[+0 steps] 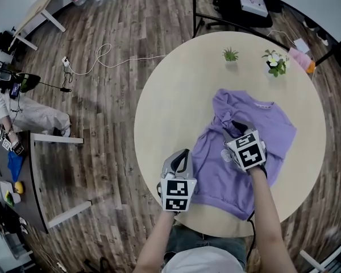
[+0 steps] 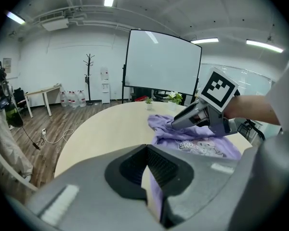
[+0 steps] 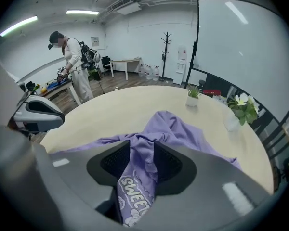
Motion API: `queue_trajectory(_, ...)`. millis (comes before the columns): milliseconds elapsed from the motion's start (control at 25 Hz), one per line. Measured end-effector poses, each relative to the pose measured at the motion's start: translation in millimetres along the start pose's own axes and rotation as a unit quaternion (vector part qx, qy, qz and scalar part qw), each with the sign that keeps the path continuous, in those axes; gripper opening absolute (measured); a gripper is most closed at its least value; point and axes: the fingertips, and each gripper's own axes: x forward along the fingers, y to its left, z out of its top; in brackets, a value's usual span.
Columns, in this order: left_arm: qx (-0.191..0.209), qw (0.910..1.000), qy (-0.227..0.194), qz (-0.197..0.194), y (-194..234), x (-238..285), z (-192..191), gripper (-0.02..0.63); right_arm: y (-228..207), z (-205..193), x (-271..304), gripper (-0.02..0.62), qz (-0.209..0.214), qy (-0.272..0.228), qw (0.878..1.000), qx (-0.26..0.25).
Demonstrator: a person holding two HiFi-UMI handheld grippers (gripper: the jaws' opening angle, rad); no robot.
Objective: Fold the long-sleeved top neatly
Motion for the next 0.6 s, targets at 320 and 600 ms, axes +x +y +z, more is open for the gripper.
queue_trajectory(320,0.007,0.9999,0.007,-0.002,0,-1,-3,0.008,27,13,-1,0.308,0.040,-0.042,0.998,0.020)
queue_trajectory(600,0.022,0.9993,0.024,-0.017,3,3,-9,0.027,14,-19,-39,0.305,0.011,-0.046,0.998,0.046)
